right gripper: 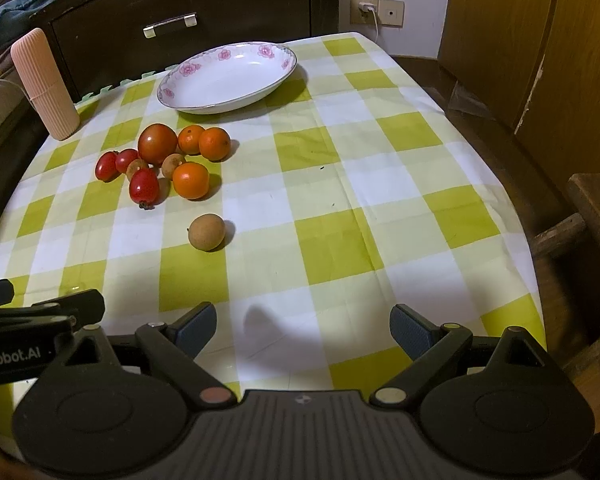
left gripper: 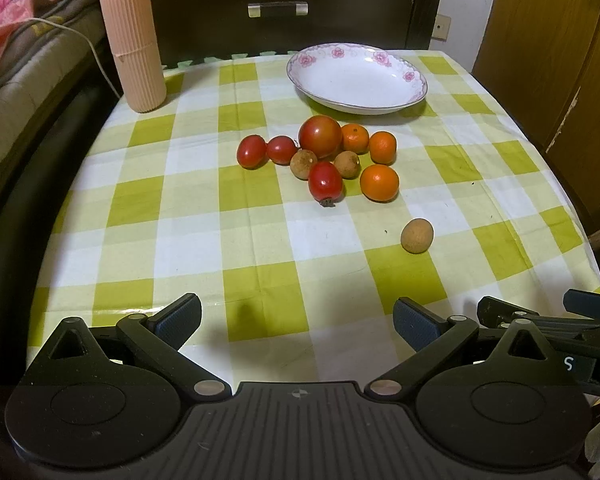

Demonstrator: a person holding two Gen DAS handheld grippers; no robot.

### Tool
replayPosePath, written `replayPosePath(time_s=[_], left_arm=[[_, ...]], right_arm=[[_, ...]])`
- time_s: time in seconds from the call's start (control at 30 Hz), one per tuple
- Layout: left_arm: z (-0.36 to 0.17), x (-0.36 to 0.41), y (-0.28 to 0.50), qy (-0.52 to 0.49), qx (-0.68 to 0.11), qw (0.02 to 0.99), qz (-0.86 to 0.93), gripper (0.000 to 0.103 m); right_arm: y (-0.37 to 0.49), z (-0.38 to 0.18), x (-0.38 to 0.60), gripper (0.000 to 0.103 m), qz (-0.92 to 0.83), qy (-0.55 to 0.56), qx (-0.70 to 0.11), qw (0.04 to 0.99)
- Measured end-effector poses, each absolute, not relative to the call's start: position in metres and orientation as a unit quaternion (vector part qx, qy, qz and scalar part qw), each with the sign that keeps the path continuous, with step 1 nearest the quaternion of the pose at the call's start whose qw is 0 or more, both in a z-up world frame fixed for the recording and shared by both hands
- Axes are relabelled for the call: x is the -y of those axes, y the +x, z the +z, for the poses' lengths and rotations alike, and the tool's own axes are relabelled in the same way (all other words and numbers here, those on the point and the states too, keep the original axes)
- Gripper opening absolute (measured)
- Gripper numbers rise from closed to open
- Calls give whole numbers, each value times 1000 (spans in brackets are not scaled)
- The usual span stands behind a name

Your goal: Organize fruits

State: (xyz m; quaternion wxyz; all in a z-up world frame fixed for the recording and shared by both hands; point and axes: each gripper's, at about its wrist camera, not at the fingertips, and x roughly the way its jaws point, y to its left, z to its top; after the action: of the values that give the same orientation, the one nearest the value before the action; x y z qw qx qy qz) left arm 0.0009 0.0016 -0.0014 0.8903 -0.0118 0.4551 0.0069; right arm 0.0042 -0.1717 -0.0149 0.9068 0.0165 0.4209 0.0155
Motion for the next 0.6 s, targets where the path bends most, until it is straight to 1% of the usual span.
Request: replayPosePath(time_s=[0.6], left_arm=[[-5,-1,-2,-4,-440,898,10,103]], right_arm=[[4,-19,171,92,14,15,-425,905]])
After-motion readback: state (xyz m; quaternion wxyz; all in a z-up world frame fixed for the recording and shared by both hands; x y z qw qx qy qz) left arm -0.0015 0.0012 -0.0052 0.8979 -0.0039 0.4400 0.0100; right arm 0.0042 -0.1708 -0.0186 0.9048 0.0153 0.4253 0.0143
